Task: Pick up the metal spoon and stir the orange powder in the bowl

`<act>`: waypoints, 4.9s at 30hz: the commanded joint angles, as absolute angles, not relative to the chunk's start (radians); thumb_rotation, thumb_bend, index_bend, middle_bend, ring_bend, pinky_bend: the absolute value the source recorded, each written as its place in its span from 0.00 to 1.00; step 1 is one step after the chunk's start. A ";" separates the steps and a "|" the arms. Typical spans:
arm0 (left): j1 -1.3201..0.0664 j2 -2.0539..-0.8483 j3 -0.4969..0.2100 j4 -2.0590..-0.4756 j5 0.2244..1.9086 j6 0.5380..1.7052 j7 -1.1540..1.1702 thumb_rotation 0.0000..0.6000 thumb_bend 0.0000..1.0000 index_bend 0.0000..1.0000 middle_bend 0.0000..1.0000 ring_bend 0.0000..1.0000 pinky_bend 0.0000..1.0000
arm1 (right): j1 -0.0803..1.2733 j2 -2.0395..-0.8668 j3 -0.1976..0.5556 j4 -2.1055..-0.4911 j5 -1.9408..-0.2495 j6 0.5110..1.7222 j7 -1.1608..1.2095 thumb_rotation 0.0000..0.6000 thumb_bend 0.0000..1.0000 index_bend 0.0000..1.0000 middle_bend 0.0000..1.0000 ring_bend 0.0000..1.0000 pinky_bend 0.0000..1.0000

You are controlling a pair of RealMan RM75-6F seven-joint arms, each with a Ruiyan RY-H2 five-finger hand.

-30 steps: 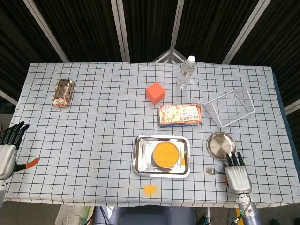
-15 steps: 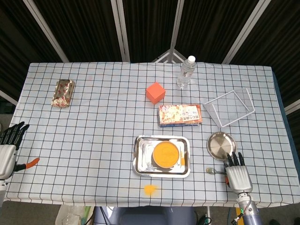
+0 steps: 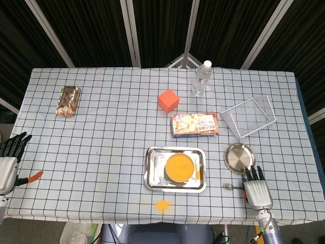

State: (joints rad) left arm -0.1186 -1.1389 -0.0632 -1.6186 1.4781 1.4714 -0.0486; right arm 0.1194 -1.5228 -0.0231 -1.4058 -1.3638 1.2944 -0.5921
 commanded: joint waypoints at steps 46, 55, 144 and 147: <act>-0.123 -1.135 -0.065 -1.618 1.475 1.462 -0.061 1.00 0.00 0.00 0.00 0.00 0.00 | 0.248 -1.560 0.157 -1.703 -1.307 1.341 -0.741 1.00 0.50 0.60 0.18 0.00 0.00; -0.125 -1.131 -0.064 -1.622 1.470 1.453 -0.068 1.00 0.00 0.00 0.00 0.00 0.00 | 0.309 -1.657 0.168 -1.681 -1.306 1.343 -0.894 1.00 0.50 0.60 0.18 0.00 0.00; -0.130 -1.124 -0.063 -1.634 1.462 1.439 -0.087 1.00 0.00 0.00 0.00 0.00 0.00 | 0.378 -1.763 0.133 -1.731 -1.294 1.401 -1.150 1.00 0.40 0.40 0.93 0.94 0.87; -0.130 -1.123 -0.063 -1.635 1.462 1.439 -0.088 1.00 0.00 0.00 0.00 0.00 0.00 | 0.387 -1.756 0.137 -1.744 -1.308 1.402 -1.153 1.00 0.40 0.42 0.99 1.00 0.93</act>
State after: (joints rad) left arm -0.1299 -1.1235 -0.0632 -1.6345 1.4624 1.4394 -0.0880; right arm 0.3826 -1.7599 0.1352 -1.7382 -1.3022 1.4017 -1.1511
